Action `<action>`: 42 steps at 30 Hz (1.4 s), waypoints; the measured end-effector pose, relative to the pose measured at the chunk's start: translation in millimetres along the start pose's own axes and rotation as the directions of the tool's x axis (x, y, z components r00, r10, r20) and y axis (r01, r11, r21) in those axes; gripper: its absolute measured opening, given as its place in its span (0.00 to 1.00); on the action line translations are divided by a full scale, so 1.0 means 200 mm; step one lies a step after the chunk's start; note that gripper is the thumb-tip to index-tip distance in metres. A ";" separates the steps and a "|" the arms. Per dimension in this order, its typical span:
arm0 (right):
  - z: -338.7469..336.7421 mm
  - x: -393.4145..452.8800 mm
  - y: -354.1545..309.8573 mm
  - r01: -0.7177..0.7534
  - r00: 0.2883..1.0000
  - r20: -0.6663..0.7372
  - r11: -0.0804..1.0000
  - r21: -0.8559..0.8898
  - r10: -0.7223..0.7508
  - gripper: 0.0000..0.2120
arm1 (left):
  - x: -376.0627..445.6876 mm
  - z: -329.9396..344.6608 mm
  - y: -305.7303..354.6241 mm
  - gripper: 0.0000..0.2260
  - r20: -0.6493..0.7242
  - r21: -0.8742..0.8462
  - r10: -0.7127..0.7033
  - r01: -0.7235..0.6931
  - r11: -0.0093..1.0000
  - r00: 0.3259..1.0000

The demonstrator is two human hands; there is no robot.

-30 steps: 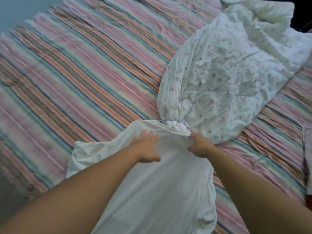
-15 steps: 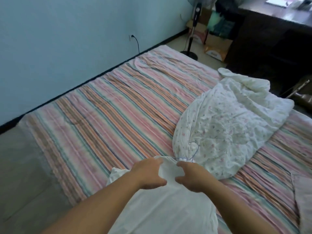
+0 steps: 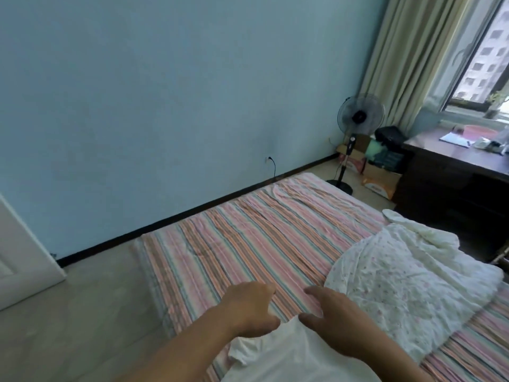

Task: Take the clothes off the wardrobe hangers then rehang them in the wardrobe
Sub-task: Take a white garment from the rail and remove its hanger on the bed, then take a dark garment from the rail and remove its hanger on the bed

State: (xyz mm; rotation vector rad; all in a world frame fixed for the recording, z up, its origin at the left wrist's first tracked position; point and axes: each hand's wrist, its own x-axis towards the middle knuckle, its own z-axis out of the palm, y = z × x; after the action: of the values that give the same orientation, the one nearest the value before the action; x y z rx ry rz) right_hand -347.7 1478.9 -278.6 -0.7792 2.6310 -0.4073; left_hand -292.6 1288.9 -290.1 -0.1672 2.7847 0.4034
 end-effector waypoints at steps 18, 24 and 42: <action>-0.38 -0.96 -1.44 0.573 0.819 0.100 0.801 -0.173 -0.564 0.32 | -1.85 -0.49 -0.34 0.28 -0.330 -0.056 -0.206 0.198 0.979 0.921; -0.40 -1.10 -1.84 0.813 0.581 0.168 0.556 -0.174 -0.797 0.28 | -2.34 -0.56 -0.43 0.24 -0.452 -0.215 -0.405 0.344 0.914 0.794; 0.12 -1.60 -2.80 0.990 -0.141 0.413 -0.117 0.085 -0.900 0.22 | -3.64 -0.25 -0.18 0.28 -0.292 -0.629 -0.955 0.741 0.233 0.053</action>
State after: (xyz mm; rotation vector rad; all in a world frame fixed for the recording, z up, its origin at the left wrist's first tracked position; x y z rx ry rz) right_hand 171.5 1205.6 -8.3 -2.6423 1.1097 -0.1674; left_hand 383.2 1290.0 -14.3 -2.4169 2.3802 0.4760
